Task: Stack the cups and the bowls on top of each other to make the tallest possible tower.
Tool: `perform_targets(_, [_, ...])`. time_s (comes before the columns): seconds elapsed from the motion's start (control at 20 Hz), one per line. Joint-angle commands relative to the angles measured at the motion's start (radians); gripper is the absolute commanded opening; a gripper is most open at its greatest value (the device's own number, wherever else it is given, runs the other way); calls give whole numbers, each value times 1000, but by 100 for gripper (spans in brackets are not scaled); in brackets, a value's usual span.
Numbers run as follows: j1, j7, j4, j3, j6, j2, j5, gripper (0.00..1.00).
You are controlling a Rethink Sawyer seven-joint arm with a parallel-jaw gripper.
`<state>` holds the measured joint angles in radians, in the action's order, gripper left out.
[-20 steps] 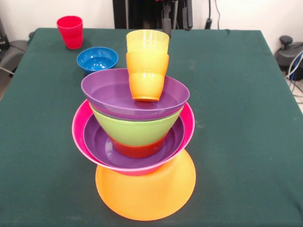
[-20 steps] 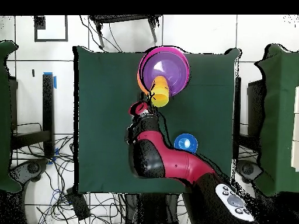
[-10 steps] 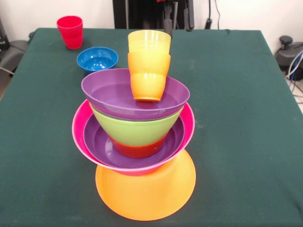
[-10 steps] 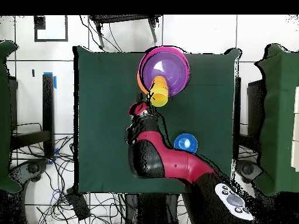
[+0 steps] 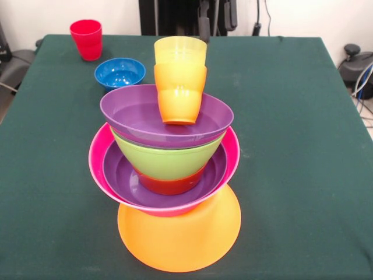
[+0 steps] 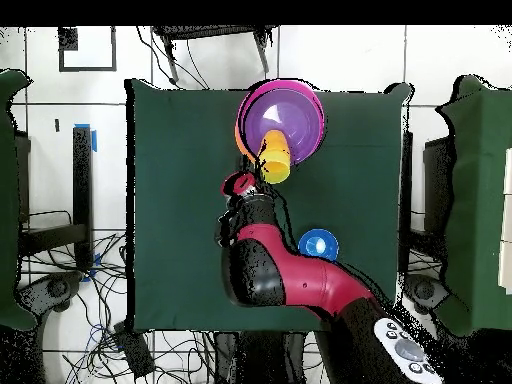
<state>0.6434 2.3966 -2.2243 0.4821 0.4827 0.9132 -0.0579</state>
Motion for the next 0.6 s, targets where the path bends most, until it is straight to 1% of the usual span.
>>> perform_targets(0.05, [27, 184, -40, 73, -106, 21, -24, 100])
perform_targets(0.3, [30, 172, -32, 77, -103, 13, -18, 100])
perform_targets(0.6, [23, 152, 12, 69, -75, -44, -29, 100])
